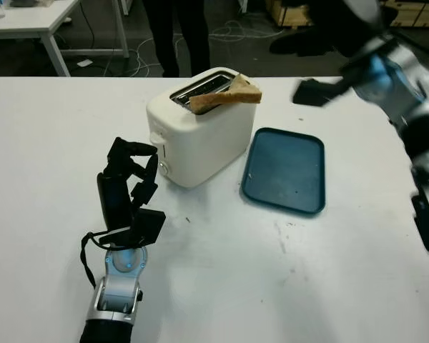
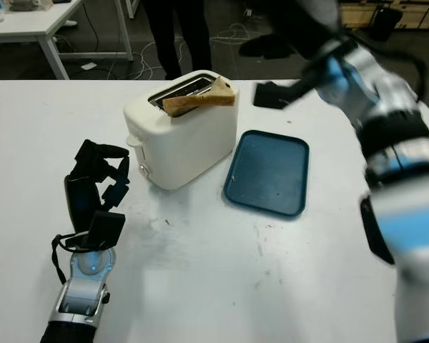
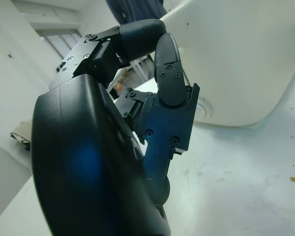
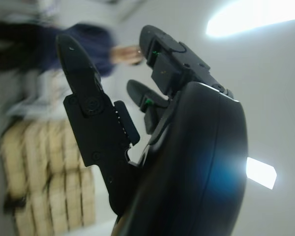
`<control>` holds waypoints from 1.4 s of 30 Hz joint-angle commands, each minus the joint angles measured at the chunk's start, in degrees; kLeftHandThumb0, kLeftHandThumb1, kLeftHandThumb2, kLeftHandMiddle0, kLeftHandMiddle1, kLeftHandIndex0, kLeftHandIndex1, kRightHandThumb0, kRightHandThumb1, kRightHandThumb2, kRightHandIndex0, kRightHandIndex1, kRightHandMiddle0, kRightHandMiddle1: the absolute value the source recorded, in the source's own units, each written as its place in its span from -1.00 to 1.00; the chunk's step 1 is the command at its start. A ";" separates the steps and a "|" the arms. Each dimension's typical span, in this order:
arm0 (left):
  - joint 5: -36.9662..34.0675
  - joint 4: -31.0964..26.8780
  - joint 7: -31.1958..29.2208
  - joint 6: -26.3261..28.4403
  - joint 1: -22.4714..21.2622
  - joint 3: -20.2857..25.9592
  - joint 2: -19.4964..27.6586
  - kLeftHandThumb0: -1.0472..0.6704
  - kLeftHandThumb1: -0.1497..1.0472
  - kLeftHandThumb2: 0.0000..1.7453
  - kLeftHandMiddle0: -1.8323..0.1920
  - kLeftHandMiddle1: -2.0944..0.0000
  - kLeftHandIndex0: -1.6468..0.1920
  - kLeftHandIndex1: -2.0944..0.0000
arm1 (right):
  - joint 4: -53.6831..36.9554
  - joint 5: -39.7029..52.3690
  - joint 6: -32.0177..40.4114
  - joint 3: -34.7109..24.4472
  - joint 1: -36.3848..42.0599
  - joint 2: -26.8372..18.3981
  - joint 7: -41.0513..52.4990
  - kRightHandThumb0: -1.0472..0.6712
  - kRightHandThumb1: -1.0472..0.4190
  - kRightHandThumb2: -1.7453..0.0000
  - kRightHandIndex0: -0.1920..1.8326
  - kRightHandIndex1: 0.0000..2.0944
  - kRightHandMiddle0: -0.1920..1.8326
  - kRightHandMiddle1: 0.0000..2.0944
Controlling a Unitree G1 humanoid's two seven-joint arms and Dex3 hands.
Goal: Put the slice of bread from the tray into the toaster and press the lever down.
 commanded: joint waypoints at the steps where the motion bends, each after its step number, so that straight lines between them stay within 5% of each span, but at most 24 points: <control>1: 0.29 -0.24 0.12 0.17 0.18 -0.04 -0.23 -0.32 0.79 -0.57 0.05 -0.67 0.16 -0.55 | -9.74 -0.07 -0.18 -2.90 8.36 -0.63 -1.32 -0.37 -0.61 1.00 0.00 -0.75 0.05 -0.99; 5: 0.36 0.13 0.06 -0.27 0.08 -0.18 -0.09 -0.32 0.79 -0.56 0.05 -0.67 0.17 -0.55 | -26.89 -5.61 5.69 -6.22 22.44 0.35 -0.18 -0.37 -0.53 1.00 -0.03 -0.85 -0.02 -1.00; 10: 0.14 -0.02 -0.16 -0.04 0.26 -0.22 -0.19 -0.31 0.79 -0.56 0.05 -0.67 0.17 -0.56 | -33.39 -17.00 15.05 -5.04 29.68 5.12 -3.33 -0.75 -0.48 1.00 -0.12 -0.96 -0.17 -1.00; 18: 0.08 0.00 -0.01 -0.57 0.34 -0.12 -0.20 -0.31 0.79 -0.56 0.05 -0.67 0.17 -0.55 | -25.77 -17.02 18.72 -0.35 28.62 10.47 0.41 -0.82 -0.49 1.00 -0.41 -1.00 -0.53 -1.00; 27: -0.88 0.24 -0.82 -0.63 0.55 -0.21 -0.28 -0.32 0.79 -0.56 0.05 -0.67 0.17 -0.54 | -8.60 -18.96 19.04 4.16 21.59 15.10 -15.60 -0.59 -0.51 1.00 -0.38 -0.98 -0.48 -0.98; 42: -0.31 0.24 -0.73 -0.10 0.39 -0.75 -0.64 -0.35 0.79 -0.55 0.06 -0.67 0.15 -0.52 | 0.96 -20.78 18.62 9.83 14.20 15.39 -34.34 -0.29 -0.60 0.98 -0.21 -0.90 -0.32 -0.95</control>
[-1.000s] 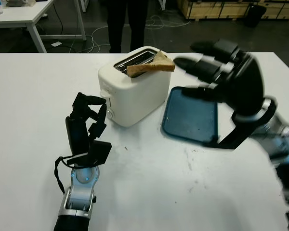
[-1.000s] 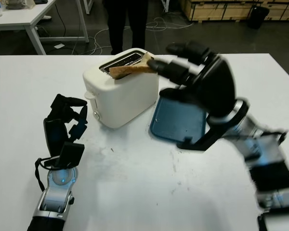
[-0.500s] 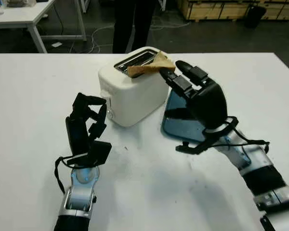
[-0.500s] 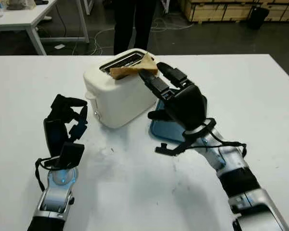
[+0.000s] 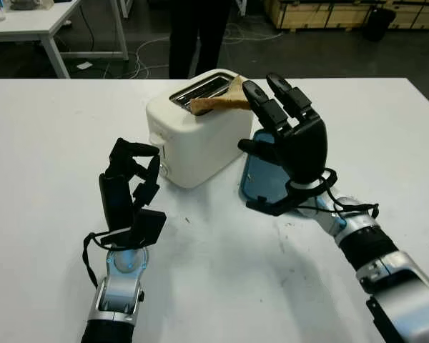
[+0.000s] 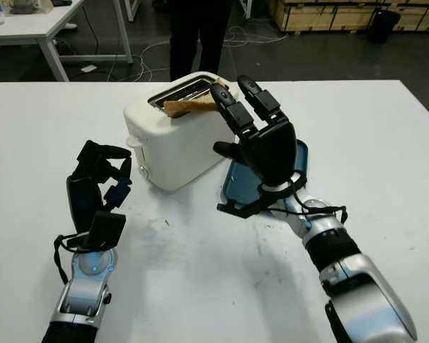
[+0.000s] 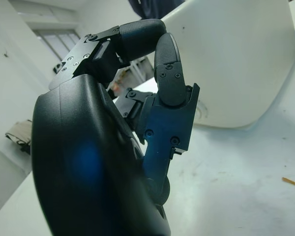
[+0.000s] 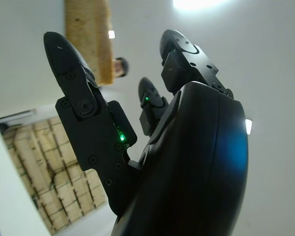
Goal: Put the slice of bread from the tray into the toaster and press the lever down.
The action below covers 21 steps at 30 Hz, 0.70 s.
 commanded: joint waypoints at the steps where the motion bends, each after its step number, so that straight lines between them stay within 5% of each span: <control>1: 0.30 -0.01 -0.01 0.06 0.30 -0.25 -0.28 -0.34 0.79 -0.55 0.07 -0.67 0.15 -0.52 | 0.60 -0.88 0.08 0.78 -1.41 -0.50 -1.87 -0.29 -0.61 0.98 -0.20 -0.89 -0.30 -0.94; 21: 0.75 -0.04 0.40 -0.39 0.28 -0.28 -0.28 -0.35 0.79 -0.55 0.06 -0.67 0.14 -0.51 | 4.02 2.48 2.05 1.12 -5.45 0.91 8.04 -0.20 -0.74 0.98 -0.02 -0.78 -0.09 -0.94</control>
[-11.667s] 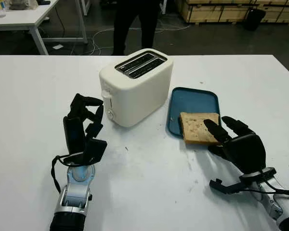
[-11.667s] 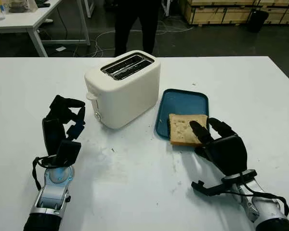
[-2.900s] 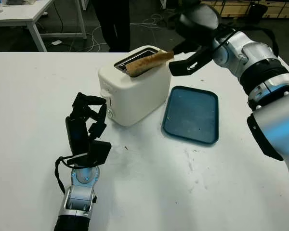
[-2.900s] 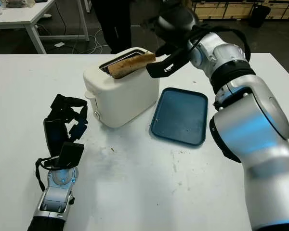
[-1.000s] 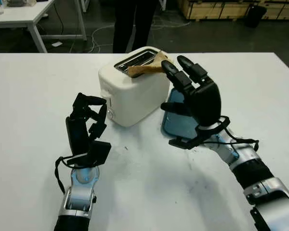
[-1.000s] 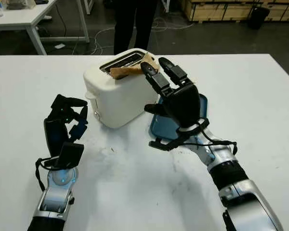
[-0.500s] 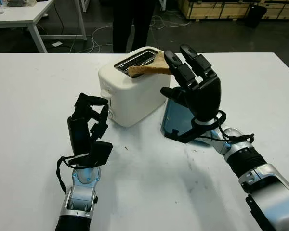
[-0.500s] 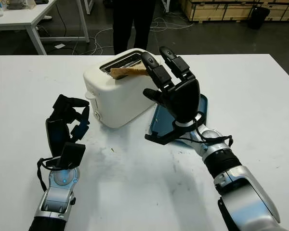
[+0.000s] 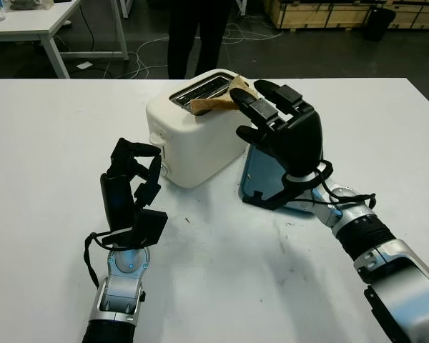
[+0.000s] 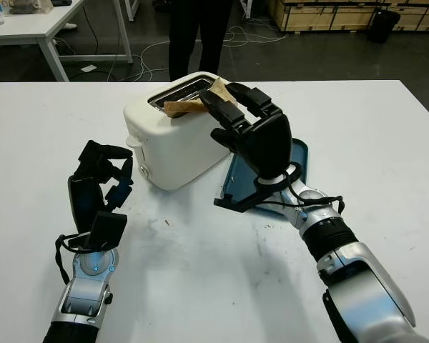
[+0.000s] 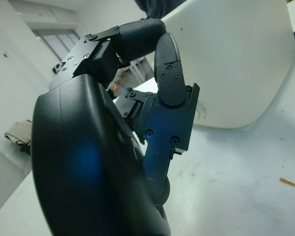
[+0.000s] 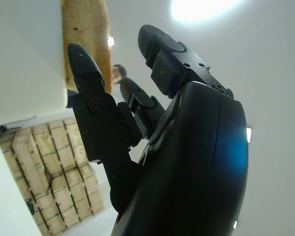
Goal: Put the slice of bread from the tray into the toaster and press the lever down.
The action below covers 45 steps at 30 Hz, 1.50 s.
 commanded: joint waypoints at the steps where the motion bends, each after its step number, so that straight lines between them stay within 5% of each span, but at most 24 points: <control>1: 0.62 -0.09 0.29 -0.27 0.30 -0.20 -0.18 -0.36 0.79 -0.55 0.06 -0.67 0.14 -0.52 | 1.03 0.69 1.20 0.20 -1.91 0.36 0.58 -0.21 -0.74 0.99 -0.02 -0.77 -0.08 -0.95; 34: 0.66 -0.57 0.14 -0.21 0.72 -0.19 -0.47 -0.36 0.79 -0.55 0.05 -0.67 0.14 -0.50 | 5.25 -1.65 5.14 4.89 -7.71 -0.03 2.24 -0.14 -0.82 0.99 0.10 -0.48 0.16 -0.92; 40: 0.45 -0.81 0.10 -0.31 0.88 -0.22 -0.56 -0.36 0.79 -0.56 0.05 -0.67 0.14 -0.52 | 7.72 -2.97 6.21 7.07 -10.96 -0.12 2.94 -0.12 -0.83 0.92 0.05 -0.20 0.25 -0.93; 45: 0.59 -0.75 0.18 -0.40 0.98 -0.28 -0.54 -0.36 0.79 -0.55 0.05 -0.67 0.15 -0.51 | 9.05 -4.70 8.00 8.92 -13.69 -0.19 1.39 -0.18 -0.83 0.87 0.04 0.23 0.39 -0.86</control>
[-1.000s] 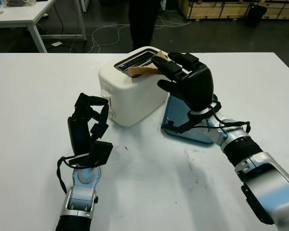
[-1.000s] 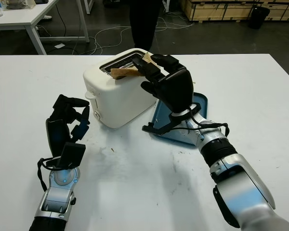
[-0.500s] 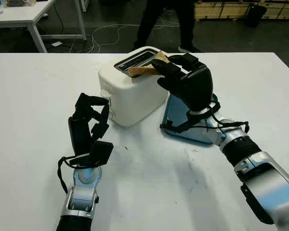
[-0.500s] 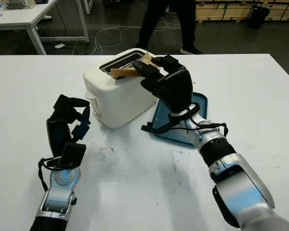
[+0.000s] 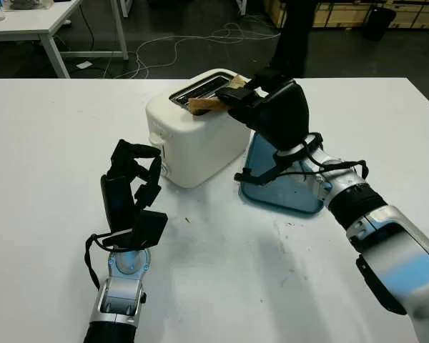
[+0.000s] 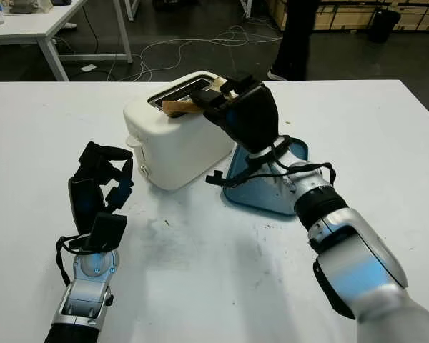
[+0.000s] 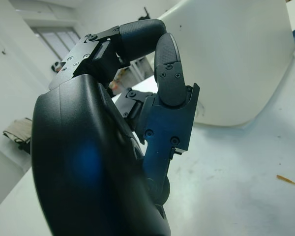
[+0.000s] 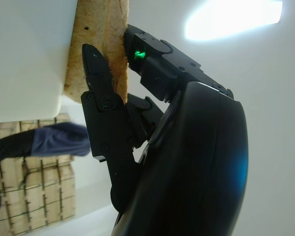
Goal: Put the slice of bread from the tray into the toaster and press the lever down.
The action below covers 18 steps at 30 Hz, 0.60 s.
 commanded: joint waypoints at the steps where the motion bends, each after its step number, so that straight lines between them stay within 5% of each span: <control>1: 0.73 -0.60 0.22 -0.34 0.36 -0.29 -0.12 -0.35 0.79 -0.56 0.05 -0.67 0.15 -0.50 | 1.07 -1.27 2.17 0.74 -2.64 -0.20 -1.63 -0.21 -0.83 0.86 0.05 0.27 0.41 -0.83; 2: 1.07 -0.59 0.37 -0.40 0.34 -0.35 -0.02 -0.35 0.79 -0.56 0.05 -0.67 0.14 -0.51 | 1.52 -1.85 2.82 1.04 -3.49 -0.18 -2.53 -0.25 -0.83 0.82 0.05 0.38 0.38 -0.67; 3: 1.07 -0.60 0.40 -0.42 0.34 -0.35 -0.06 -0.35 0.79 -0.55 0.05 -0.67 0.14 -0.51 | 2.04 -2.23 3.08 1.28 -4.42 -0.19 -3.39 -0.31 -0.83 0.74 0.05 0.51 0.20 -0.21; 5: 1.37 -0.55 0.68 -0.49 0.33 -0.35 -0.07 -0.35 0.79 -0.56 0.05 -0.67 0.14 -0.51 | 2.84 -2.61 2.93 1.59 -6.34 -0.43 -4.24 -0.38 -0.83 0.66 0.11 0.62 0.03 0.27; 7: 0.97 -0.60 0.55 -0.51 0.45 -0.33 -0.13 -0.34 0.79 -0.56 0.05 -0.67 0.14 -0.51 | 3.69 -2.51 2.14 1.73 -8.30 -0.60 -4.50 -0.40 -0.83 0.62 0.17 0.65 -0.02 0.49; 10: 0.56 -0.61 0.50 -0.44 0.53 -0.29 -0.17 -0.35 0.79 -0.56 0.05 -0.67 0.14 -0.51 | 5.15 -1.78 0.51 1.83 -11.39 -0.97 -2.59 -0.39 -0.83 0.62 0.22 0.67 -0.05 0.64; 18: 0.97 -0.34 0.74 -0.94 0.61 -0.27 0.25 -0.34 0.79 -0.54 0.06 -0.67 0.15 -0.52 | 12.82 3.31 -8.65 0.33 -20.33 -1.69 5.75 -0.41 -0.83 0.57 0.26 0.67 -0.01 0.67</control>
